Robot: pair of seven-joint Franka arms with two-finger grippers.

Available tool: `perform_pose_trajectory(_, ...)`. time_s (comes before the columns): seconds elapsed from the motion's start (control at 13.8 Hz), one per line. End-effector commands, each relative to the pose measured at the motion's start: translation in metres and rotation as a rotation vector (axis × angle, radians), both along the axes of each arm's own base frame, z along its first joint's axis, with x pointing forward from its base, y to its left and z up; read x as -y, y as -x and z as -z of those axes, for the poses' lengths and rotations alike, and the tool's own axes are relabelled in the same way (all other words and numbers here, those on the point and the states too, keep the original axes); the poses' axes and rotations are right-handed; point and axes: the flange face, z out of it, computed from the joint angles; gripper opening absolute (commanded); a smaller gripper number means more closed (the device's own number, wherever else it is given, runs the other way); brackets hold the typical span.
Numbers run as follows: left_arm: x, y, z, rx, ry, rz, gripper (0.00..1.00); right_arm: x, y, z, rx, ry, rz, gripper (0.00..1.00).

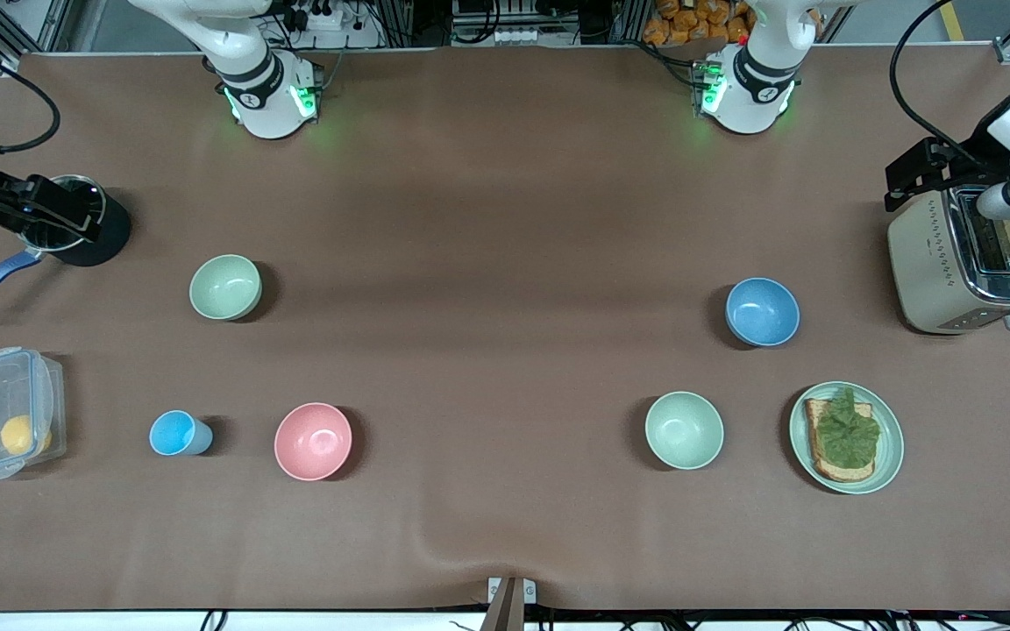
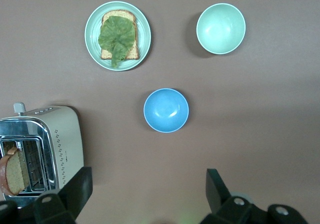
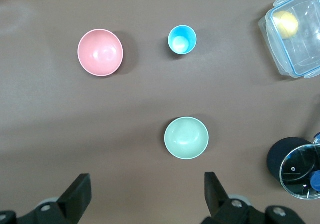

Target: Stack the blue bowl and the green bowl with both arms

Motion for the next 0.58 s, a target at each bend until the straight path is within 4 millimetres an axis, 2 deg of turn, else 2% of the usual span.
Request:
perform_pose_trajectory(0.0, -0.002, 0.010, -0.012, 0.007, 0.003, 0.020, 1.00, 0.003, 0.002, -0.002, 0.006, -0.001, 0.003, 1.00)
perform_pose_trajectory(0.22, 0.001, 0.006, -0.017, 0.020, 0.006, 0.022, 1.00, 0.016, -0.001, 0.004, -0.006, -0.010, 0.023, 1.00)
perform_pose_trajectory(0.29, 0.001, 0.004, -0.015, 0.017, 0.007, 0.022, 1.00, 0.021, -0.005, 0.014, -0.018, -0.013, 0.031, 1.00)
perform_pose_trajectory(0.51, -0.004, 0.004, -0.010, 0.004, 0.006, 0.023, 1.00, 0.031, -0.011, 0.069, -0.038, -0.013, 0.053, 1.00)
